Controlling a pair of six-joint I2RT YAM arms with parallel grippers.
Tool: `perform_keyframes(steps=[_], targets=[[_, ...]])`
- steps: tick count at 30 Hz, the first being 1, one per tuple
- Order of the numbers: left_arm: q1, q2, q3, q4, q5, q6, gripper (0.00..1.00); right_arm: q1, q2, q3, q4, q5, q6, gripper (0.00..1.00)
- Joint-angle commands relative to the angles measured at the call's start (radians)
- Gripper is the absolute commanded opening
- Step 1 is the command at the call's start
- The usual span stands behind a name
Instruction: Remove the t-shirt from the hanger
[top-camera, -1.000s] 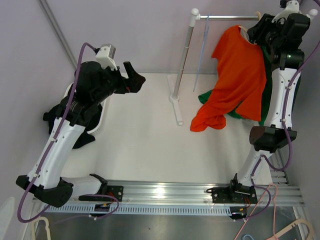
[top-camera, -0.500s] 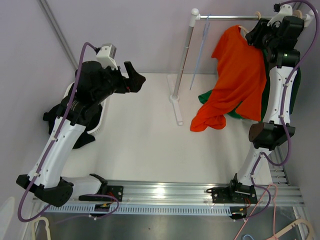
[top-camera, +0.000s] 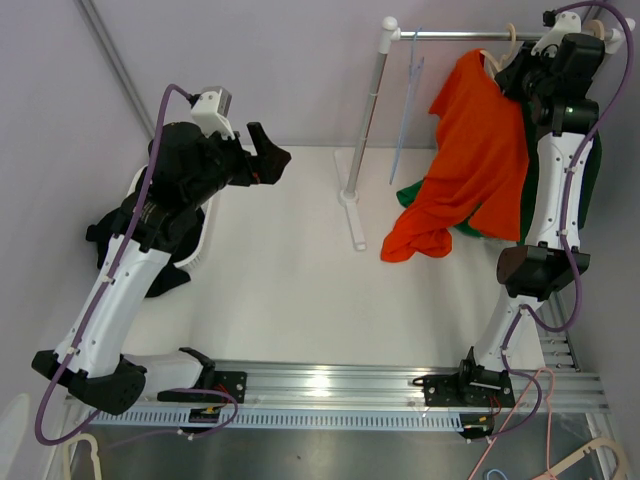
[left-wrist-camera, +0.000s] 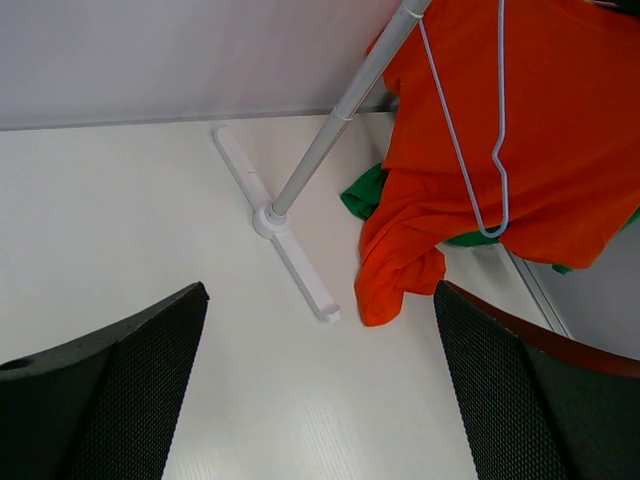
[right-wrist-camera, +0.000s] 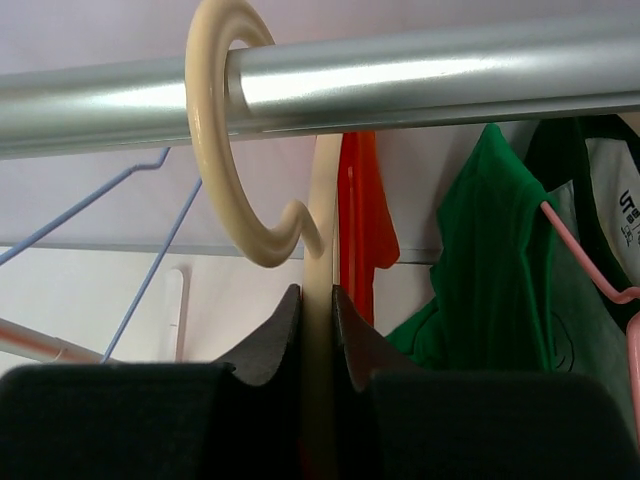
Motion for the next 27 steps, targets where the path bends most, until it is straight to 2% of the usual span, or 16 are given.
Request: perform_keyframes(steps=[1,8,13,21,24,25,26,27], targets=[[-0.010,-0.024,-0.001,0.031,-0.005,0.017,0.99,0.014,-0.030,0.034,0.018,0.025,-0.020,0.00],[-0.010,-0.023,-0.007,0.038,0.001,0.017,1.00,0.051,-0.090,0.031,0.109,0.033,-0.022,0.00],[-0.012,-0.032,-0.016,0.048,-0.003,0.021,0.99,0.053,-0.123,0.034,0.175,0.003,0.039,0.00],[-0.016,-0.044,-0.018,0.054,0.010,0.030,1.00,0.054,-0.168,0.002,0.115,0.039,0.116,0.00],[-0.030,-0.047,-0.035,0.076,0.039,0.044,0.99,0.063,-0.215,-0.082,0.084,0.093,0.164,0.00],[-0.039,-0.047,-0.035,0.083,0.055,0.047,1.00,0.066,-0.263,-0.160,0.083,0.123,0.194,0.00],[-0.044,-0.047,-0.048,0.099,0.084,0.046,0.99,0.068,-0.290,-0.203,0.083,0.177,0.213,0.00],[-0.049,-0.047,-0.068,0.128,0.174,0.043,1.00,0.070,-0.319,-0.245,0.086,0.196,0.233,0.00]])
